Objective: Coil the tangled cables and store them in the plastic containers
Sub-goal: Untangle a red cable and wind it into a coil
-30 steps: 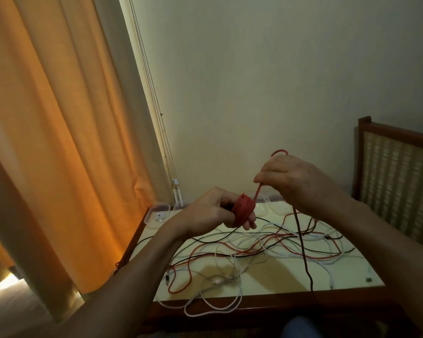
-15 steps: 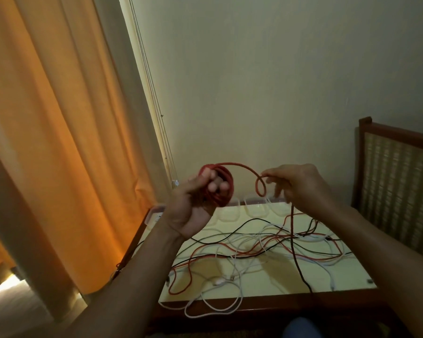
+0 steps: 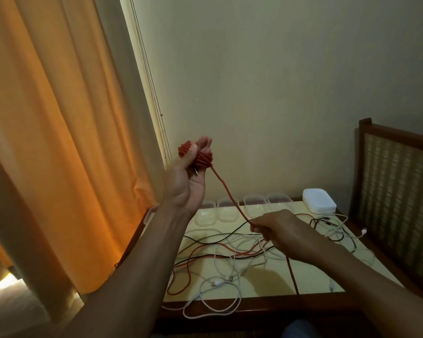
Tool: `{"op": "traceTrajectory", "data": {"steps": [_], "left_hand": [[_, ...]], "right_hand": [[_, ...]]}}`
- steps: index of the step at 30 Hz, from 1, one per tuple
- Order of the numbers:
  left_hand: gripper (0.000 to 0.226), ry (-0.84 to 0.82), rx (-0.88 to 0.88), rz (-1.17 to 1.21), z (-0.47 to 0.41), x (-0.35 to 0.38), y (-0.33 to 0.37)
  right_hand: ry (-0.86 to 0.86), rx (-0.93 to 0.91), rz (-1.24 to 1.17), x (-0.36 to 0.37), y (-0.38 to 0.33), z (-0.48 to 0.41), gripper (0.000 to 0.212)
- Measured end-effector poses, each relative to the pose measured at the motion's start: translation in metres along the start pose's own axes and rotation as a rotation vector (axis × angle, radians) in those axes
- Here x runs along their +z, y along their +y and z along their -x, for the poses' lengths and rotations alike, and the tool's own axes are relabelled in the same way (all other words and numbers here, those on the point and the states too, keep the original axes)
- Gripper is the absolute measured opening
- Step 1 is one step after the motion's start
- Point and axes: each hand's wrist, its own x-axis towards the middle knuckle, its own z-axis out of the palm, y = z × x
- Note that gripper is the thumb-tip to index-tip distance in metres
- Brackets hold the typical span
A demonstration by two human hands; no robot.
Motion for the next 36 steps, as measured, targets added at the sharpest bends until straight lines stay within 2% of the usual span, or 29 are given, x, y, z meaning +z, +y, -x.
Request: {"op": "traceTrajectory", "data": {"steps": [4,6,10,13,17,22,24,27,31,33,36], "left_hand": [[0.029,0.02,0.205,-0.783,-0.009,-0.02,0.0],[0.04,-0.081,0.228,-1.08,-0.004,-0.026,0.003],[0.051,-0.373,0.083,-1.533,0.002,-0.034,0.002],[0.037,-0.486,-0.099,-1.655,0.012,-0.032,-0.006],[0.015,-0.669,-0.226,-1.582,0.035,-0.021,-0.02],[0.023,-0.763,-0.316,-1.285,0.059,-0.006,-0.023],[0.011,-0.732,-0.321,-1.108,0.062,0.0,-0.019],[0.018,-0.646,-0.307,-0.858,0.062,0.006,-0.015],[0.018,-0.54,-0.246,-0.572,0.06,0.012,-0.012],[0.022,-0.47,-0.189,-0.454,0.058,0.013,-0.009],[0.027,-0.33,-0.094,-0.424,0.052,0.012,-0.009]], "right_hand": [[0.008,-0.048,0.055,-0.014,-0.019,0.009,0.019],[0.08,-0.077,0.067,-0.027,-0.022,0.012,0.016],[0.306,-0.186,0.115,-0.055,-0.018,0.015,0.023],[0.413,-0.273,0.155,-0.076,-0.011,0.009,0.032],[0.525,-0.323,0.148,-0.097,-0.007,-0.003,0.028],[0.582,-0.254,-0.018,-0.105,0.004,-0.019,0.034],[0.57,-0.192,-0.09,-0.101,0.012,-0.025,0.03],[0.491,-0.147,-0.173,-0.084,0.025,-0.032,0.008],[0.374,-0.107,-0.281,-0.049,0.026,-0.031,0.011],[0.345,-0.151,-0.284,-0.035,0.018,-0.026,0.012],[0.293,-0.225,-0.231,-0.025,-0.002,-0.015,0.017]]}}
